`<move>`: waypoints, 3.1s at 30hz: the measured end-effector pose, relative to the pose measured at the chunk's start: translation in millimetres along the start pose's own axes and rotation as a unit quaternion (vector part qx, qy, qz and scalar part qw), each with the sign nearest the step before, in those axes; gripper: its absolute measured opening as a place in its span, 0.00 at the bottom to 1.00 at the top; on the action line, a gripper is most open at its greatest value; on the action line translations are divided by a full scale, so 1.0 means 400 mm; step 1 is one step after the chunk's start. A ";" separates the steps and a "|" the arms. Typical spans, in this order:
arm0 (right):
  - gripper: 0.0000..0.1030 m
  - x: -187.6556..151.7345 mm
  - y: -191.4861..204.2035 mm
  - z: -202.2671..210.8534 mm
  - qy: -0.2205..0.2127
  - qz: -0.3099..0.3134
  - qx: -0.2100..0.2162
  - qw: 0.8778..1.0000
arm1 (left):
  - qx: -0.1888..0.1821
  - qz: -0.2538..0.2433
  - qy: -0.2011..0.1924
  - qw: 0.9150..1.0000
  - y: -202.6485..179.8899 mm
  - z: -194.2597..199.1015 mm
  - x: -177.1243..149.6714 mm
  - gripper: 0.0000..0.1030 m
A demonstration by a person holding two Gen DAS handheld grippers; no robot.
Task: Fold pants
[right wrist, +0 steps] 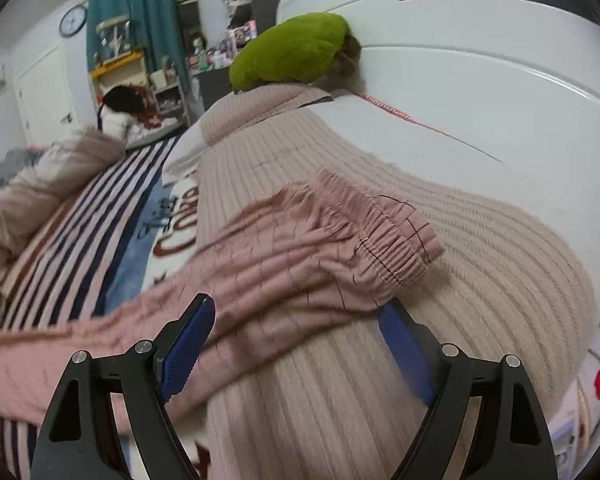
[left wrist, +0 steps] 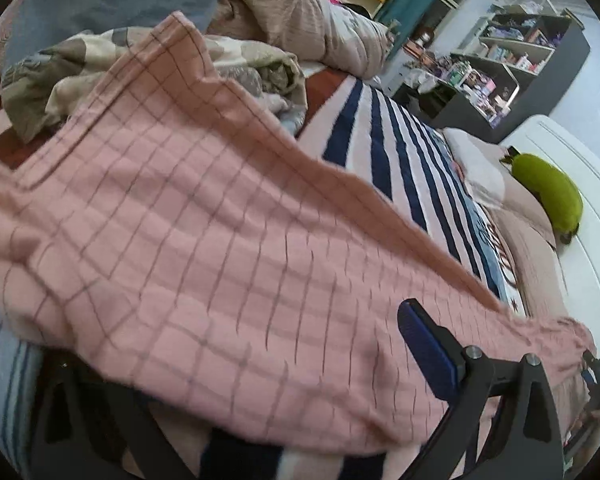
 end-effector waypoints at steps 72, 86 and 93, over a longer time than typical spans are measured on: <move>0.03 -0.034 0.000 0.189 -0.111 0.045 0.025 0.993 | 0.039 -0.126 -0.053 0.990 -0.038 0.377 -0.093 0.04; 0.43 -0.112 -0.149 0.244 -0.009 0.014 -0.003 1.000 | 0.097 -0.183 0.012 0.978 -0.041 0.395 -0.183 0.62; 0.75 -0.118 -0.193 0.234 0.007 0.009 -0.022 1.000 | 0.143 -0.166 -0.032 0.975 -0.026 0.510 -0.173 0.68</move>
Point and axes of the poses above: each gripper's, at about its wrist camera, not at the fingertips, and z roughly against the way its jaws point, y to its left, x to its top, the point moved 4 cm from there along -z, roughly the way its jaws point, and after that the axes turned 9 degrees about -z, right-handed, at the moved point
